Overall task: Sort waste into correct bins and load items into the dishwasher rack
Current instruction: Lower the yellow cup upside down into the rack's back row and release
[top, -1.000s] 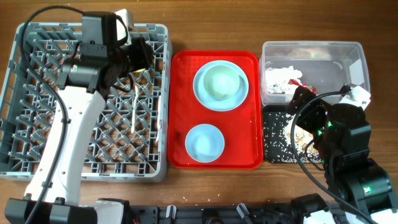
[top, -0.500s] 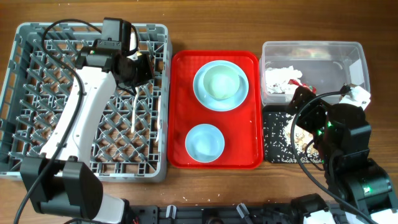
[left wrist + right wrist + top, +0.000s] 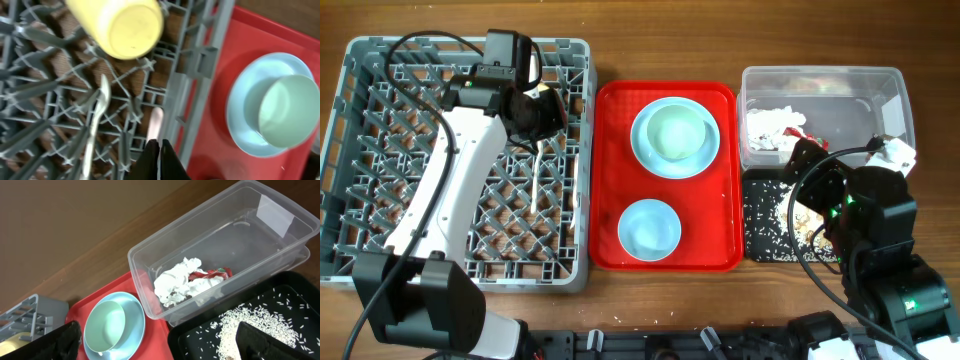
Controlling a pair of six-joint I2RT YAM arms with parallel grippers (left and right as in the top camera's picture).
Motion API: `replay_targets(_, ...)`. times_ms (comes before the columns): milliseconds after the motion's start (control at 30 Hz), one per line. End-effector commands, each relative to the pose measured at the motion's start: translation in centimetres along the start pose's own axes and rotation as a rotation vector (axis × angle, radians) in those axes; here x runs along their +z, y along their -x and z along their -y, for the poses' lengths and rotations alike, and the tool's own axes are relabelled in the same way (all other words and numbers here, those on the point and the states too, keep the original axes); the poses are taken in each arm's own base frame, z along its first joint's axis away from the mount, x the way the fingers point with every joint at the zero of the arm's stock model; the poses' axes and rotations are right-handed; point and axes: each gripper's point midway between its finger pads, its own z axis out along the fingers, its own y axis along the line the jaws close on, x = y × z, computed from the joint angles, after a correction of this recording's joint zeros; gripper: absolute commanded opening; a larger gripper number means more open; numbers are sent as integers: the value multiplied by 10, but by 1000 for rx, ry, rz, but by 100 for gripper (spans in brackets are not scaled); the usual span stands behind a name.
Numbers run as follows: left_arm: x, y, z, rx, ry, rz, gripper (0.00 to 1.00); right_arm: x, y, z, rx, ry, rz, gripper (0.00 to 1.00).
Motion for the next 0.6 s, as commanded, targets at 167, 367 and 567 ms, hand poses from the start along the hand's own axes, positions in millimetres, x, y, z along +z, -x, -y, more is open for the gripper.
replay_targets(167,14,37,-5,-58,50,146,4,-4,7,0,13,-3,25,100)
replay_targets(367,46,60,-18,-70,117,204,4,-4,7,0,13,-3,25,100)
replay_targets(567,55,70,-23,-77,134,233,4,-4,7,0,13,-3,25,99)
